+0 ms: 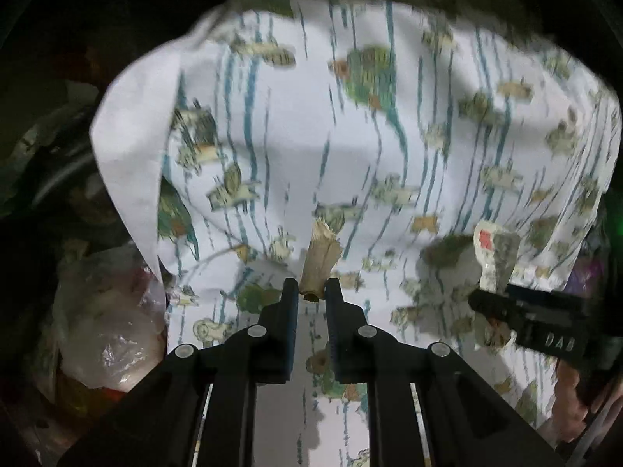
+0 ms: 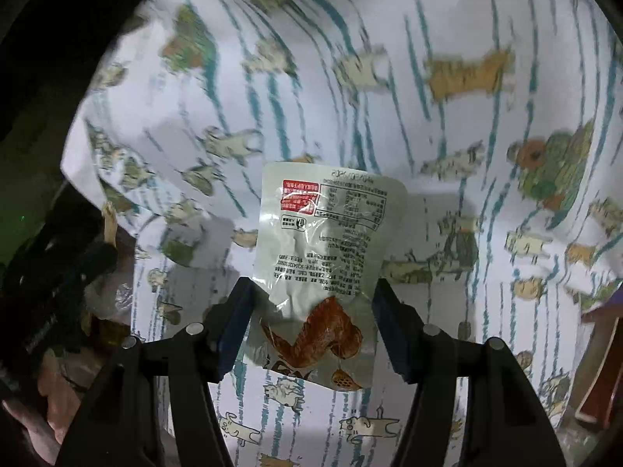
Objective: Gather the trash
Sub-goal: 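Lift the snack packet with right tool while left tool lifts the beige scrap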
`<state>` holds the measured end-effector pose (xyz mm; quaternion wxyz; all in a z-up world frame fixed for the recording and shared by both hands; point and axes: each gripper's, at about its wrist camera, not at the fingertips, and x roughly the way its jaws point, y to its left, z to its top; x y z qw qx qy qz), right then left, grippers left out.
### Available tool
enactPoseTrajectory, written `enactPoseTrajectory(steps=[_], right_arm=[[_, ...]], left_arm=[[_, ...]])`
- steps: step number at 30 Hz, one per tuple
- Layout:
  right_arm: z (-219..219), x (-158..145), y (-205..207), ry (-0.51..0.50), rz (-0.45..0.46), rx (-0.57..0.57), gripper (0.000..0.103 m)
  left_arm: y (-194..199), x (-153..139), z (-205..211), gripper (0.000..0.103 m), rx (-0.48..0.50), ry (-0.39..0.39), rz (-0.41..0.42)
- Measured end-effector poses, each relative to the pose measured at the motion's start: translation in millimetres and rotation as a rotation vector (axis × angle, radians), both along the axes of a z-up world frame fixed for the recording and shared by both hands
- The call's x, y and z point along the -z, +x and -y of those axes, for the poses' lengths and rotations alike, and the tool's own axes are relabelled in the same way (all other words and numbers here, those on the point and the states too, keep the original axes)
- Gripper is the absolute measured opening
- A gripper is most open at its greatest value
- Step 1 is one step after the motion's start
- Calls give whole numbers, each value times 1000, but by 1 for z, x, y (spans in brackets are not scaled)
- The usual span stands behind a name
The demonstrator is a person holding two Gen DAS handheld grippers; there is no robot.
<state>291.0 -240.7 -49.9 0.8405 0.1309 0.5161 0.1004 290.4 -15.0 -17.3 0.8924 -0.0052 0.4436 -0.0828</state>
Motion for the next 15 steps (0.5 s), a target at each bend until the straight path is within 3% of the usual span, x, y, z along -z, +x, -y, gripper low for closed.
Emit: enactPoseTrajectory(steps=[4,6,8,15], right_arm=[[-4,-18,-14,-54,89,-26,61],[-6,-25,-20,-95,121,-34,61],[-13,-32,-23,-128,146,-36,61],[-34,-30,-36,-132,166,-58,62]], left_arm=[[-9,-18,2,15,0,46,61],[-15,-19,2,15,-22,75,31],[-24,-21,2,15,-9,42,26],[-48,-26,9,15,20,82,81]])
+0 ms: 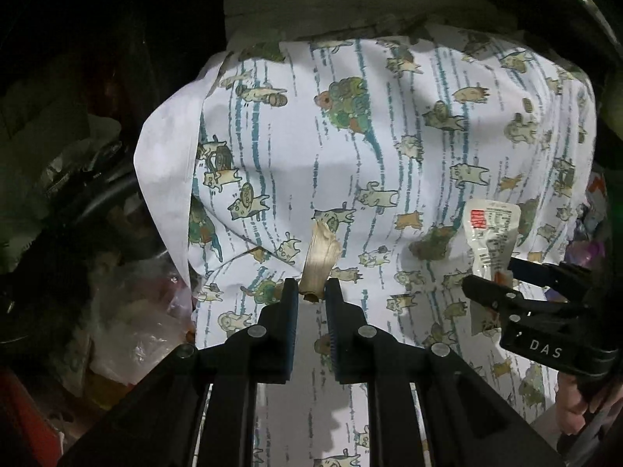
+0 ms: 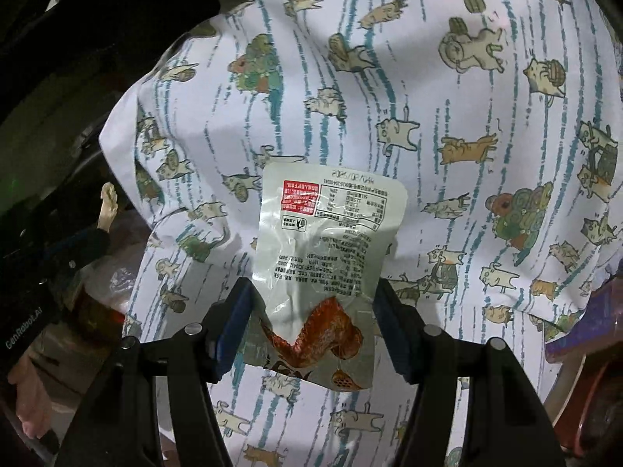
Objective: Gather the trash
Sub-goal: 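Lift the snack packet with right tool while left tool lifts the beige scrap, then open both tools over the pink basket to drop packet and scrap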
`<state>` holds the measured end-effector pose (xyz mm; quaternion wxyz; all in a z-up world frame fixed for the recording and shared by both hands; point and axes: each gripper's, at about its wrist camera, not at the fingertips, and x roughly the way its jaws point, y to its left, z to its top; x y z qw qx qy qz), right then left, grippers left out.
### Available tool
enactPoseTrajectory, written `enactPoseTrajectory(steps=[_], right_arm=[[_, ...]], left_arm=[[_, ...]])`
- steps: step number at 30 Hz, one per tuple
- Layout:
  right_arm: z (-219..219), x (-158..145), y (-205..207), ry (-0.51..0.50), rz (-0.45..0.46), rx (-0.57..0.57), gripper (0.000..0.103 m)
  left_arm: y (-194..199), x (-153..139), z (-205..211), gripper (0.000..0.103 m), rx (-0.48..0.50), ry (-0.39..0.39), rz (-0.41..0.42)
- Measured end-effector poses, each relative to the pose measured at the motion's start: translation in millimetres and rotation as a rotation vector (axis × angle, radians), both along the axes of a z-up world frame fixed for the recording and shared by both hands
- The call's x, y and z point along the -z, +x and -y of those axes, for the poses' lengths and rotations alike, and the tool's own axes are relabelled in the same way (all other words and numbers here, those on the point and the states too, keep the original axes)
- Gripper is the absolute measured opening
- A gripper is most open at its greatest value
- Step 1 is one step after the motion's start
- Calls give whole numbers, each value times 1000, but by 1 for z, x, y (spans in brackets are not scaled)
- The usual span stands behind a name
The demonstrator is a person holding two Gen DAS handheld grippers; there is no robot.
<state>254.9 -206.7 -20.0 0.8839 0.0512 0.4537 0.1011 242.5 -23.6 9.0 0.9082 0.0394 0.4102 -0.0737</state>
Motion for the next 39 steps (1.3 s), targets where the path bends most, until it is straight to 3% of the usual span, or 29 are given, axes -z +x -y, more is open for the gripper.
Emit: enactPoseTrajectory(steps=[5,13,16,19,22,30,39], right_arm=[[-9,-7,-13,16,26,-31,62],[-15,-43,-46,52,66,-64,62],[-1,-59,-62,148,31,-16,62],[2,-69,-88,177,-11,-41,62],[-6,-71,-124,142,-14,-87,62],[-13,-14,-194,219,-202,-98,62],[-22,66,-223,140,-369,-107,62]], left_arm=[[-15,-5,-7,15,-9,30,21],[-44,-34,-29,15,-71,-10,66],[-66,-43,-29,15,-64,-61,28],[-96,-42,-24,15,-43,-72,-17],[-130,-30,-17,15,-21,-94,-63],[-187,22,-9,15,-52,-182,-262],[-202,76,2,15,-9,-192,-429]])
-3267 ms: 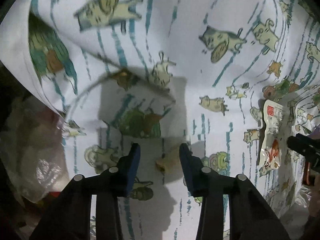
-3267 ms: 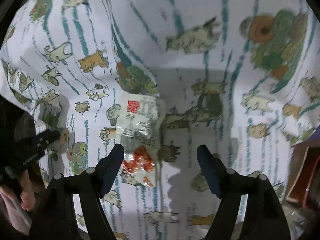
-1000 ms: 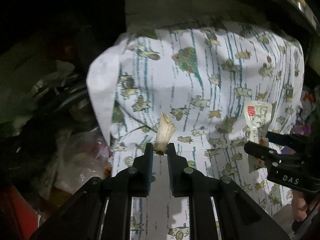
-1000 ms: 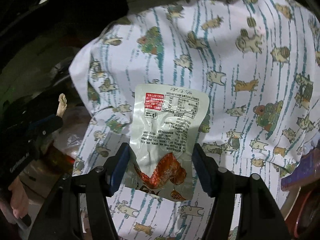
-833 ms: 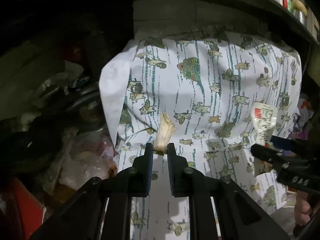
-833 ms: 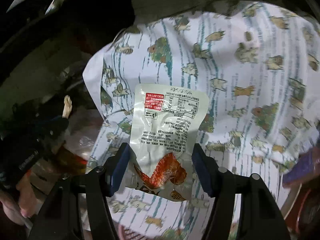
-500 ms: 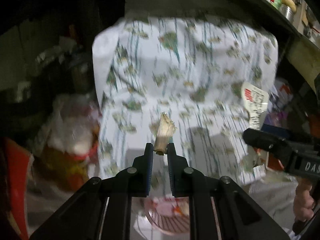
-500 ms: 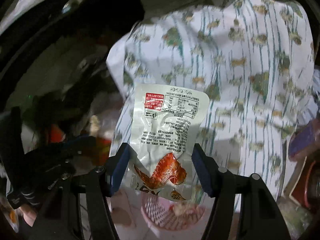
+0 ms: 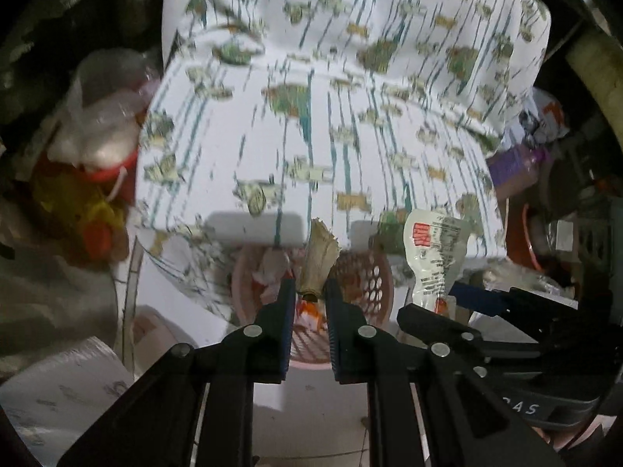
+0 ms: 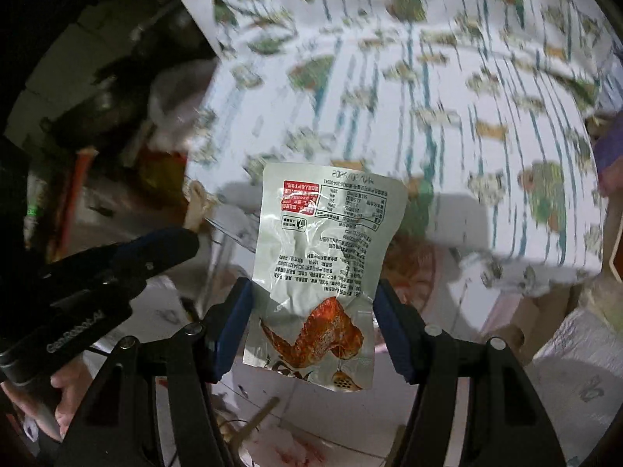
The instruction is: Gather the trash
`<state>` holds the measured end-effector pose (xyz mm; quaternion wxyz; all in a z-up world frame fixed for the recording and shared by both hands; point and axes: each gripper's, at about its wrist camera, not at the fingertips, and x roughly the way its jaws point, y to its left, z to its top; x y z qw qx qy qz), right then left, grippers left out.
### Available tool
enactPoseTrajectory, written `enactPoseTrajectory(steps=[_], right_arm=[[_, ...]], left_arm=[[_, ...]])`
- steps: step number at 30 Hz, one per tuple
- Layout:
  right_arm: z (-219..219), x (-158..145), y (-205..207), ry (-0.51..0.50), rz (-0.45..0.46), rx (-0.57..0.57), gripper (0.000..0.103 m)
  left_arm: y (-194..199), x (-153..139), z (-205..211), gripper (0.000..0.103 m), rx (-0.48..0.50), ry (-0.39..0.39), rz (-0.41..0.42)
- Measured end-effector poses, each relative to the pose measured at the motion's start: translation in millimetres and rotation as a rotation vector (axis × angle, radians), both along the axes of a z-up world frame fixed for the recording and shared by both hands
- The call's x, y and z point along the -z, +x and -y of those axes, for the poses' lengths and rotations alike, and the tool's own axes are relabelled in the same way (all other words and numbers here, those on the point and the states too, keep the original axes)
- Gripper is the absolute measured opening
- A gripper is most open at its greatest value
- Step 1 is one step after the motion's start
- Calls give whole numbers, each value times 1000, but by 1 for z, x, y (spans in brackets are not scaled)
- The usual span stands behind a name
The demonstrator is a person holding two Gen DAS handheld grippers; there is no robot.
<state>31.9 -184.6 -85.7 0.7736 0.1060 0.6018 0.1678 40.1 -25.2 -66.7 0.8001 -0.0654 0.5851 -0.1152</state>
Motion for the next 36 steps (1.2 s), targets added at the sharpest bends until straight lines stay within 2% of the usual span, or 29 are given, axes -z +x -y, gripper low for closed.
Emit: enactPoseTrajectory(steps=[4,6,8,10,14,16,20,22,24,25,27,28,29,30,32,36], right_arm=[[0,7,-1,-4,-4,-12,62],[4,8,1,14,-6,7,64],[10,7,5,37,-2,43,64],[15,3,6,59,11,75,65],[8,-10,8,87,70,56,76],[4,-22,6,50,131,57,76],[3,-50,-2,-6,259,73,76],[5,-71,-8,-32,334,97,76],[7,-93,-16,-68,422,109,77],[7,-106,-21,-95,476,112,79],[6,-127,-32,-146,574,126,89],[7,-138,-38,-164,623,145,91],[8,-145,-41,-172,651,160,95],[9,-151,-45,-177,672,176,98],[13,-159,-49,-181,702,207,99],[16,-163,-57,-218,775,262,102]], left_arm=[[-1,11,-1,16,3,-17,-23],[1,9,-3,23,1,-19,-11],[1,3,-9,51,-21,0,26],[1,-6,-16,53,-42,13,80],[0,-28,-31,65,-75,16,180],[-2,-40,-37,68,-93,25,229],[-15,-73,-44,80,-126,105,390],[-24,-92,-46,85,-133,137,479],[-31,-106,-49,86,-144,147,541],[-35,-114,-50,87,-163,157,561],[-42,-126,-51,90,-191,158,609],[-46,-131,-52,94,-201,154,638],[-50,-137,-53,101,-215,149,668],[-54,-142,-55,103,-227,143,700],[-62,-151,-56,103,-246,150,766],[-66,-158,-53,103,-225,172,809]])
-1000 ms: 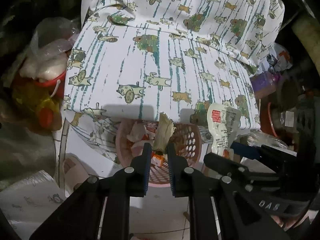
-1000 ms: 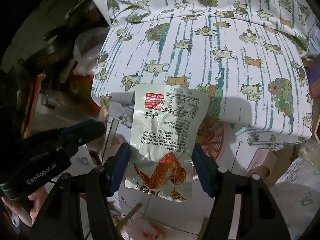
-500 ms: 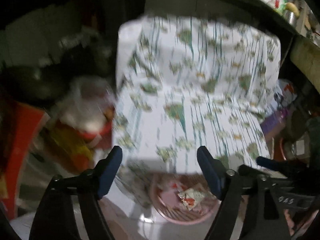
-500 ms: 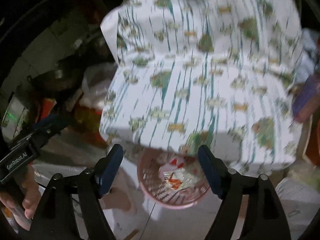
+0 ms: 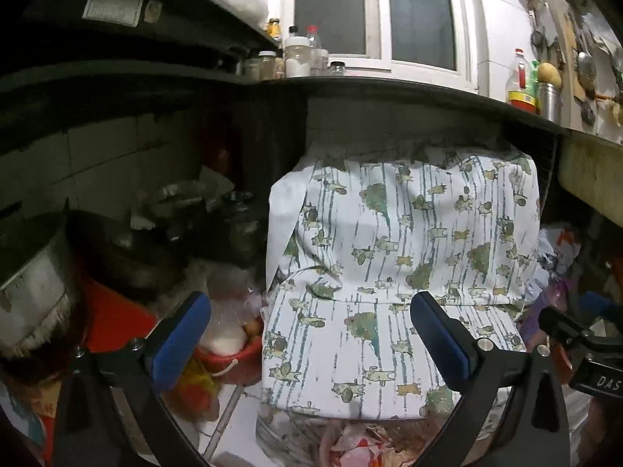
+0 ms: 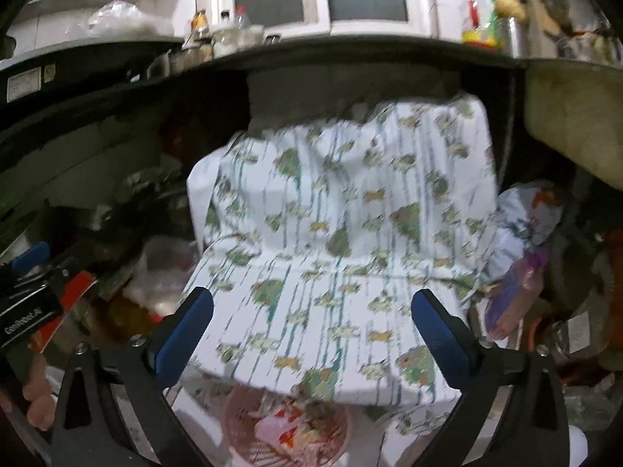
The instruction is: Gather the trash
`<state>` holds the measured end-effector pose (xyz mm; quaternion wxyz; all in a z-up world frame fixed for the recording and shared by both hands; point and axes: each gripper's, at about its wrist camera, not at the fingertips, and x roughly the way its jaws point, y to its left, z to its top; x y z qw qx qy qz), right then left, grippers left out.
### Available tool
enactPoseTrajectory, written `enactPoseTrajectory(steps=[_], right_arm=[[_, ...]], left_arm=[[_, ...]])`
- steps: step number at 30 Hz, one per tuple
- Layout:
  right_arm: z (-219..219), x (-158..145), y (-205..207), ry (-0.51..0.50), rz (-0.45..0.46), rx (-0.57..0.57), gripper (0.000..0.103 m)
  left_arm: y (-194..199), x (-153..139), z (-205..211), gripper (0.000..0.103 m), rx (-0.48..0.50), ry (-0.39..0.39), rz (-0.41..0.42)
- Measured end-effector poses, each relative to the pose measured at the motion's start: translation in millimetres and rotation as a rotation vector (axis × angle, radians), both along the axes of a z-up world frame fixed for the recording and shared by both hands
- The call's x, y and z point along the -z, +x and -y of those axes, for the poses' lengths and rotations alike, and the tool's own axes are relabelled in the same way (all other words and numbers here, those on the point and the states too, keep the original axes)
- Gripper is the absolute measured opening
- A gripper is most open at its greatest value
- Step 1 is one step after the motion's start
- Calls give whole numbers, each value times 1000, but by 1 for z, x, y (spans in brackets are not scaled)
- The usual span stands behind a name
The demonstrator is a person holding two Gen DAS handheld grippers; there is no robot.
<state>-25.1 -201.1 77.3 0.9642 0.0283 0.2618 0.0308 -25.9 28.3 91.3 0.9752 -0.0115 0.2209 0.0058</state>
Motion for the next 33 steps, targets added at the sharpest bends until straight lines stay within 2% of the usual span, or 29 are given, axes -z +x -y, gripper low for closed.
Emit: enactPoseTrajectory(steps=[2,4,7,14,20,27,33], right_arm=[[1,4,-1,-17,17,21,102],[1,12,3,-14,-17,27,102],[0,25,10,3,-90,-21,102],[-3,45,16,-43,-120,-9,102],[1,47,18,-37,-131,14,102],[1,47,18,-62,-118,32,102],[0,50,19,-75,-120,44,102]], left_arm=[[2,2,1,103,31,-21,-21],[3,5,3,103,30,-23,-31],[4,10,11,103,38,6,-48],[10,26,24,103,73,49,-99],[7,25,27,103,70,75,-59],[10,21,13,103,65,-4,-67],[11,20,9,103,49,-18,-67]])
